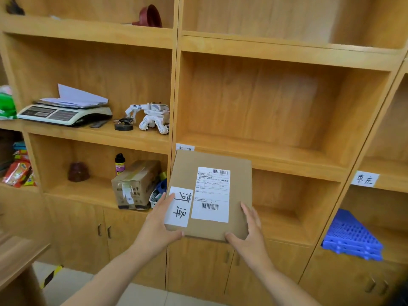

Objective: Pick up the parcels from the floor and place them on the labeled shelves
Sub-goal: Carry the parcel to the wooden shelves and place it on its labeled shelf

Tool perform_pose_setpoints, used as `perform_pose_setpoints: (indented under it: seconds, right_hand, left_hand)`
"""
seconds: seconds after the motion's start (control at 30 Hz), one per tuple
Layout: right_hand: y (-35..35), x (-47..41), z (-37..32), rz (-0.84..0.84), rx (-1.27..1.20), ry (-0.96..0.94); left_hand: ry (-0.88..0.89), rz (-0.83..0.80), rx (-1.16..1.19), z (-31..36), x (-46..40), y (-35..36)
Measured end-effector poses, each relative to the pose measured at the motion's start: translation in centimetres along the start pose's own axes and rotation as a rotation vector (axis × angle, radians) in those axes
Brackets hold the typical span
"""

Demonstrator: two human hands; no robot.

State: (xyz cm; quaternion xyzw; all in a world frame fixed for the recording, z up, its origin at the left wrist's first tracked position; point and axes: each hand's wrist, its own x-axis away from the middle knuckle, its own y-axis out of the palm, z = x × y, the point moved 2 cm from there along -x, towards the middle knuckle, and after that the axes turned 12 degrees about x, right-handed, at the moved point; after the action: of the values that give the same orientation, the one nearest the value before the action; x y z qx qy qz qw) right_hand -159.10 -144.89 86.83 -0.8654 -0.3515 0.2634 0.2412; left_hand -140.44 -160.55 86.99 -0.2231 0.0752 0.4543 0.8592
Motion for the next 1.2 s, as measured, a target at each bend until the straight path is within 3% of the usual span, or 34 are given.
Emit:
perform_pose_setpoints:
  seconds: [0.4,0.67,1.2]
  right_hand:
    - [1.9,-19.9,0.1,0.136,0.075,-0.078]
    - [4.6,-33.4,-0.8,0.19,0.164,-0.097]
    - [5.0,-46.0,1.3,0.129,0.321,-0.055]
  left_hand:
    - [0.12,0.019,0.094,-2.8,-20.8,1.0]
    - [0.204,-0.024,0.032,-4.4,-34.5,-0.1]
    - [0.192,0.036,-0.147,-6.0,-45.4,0.8]
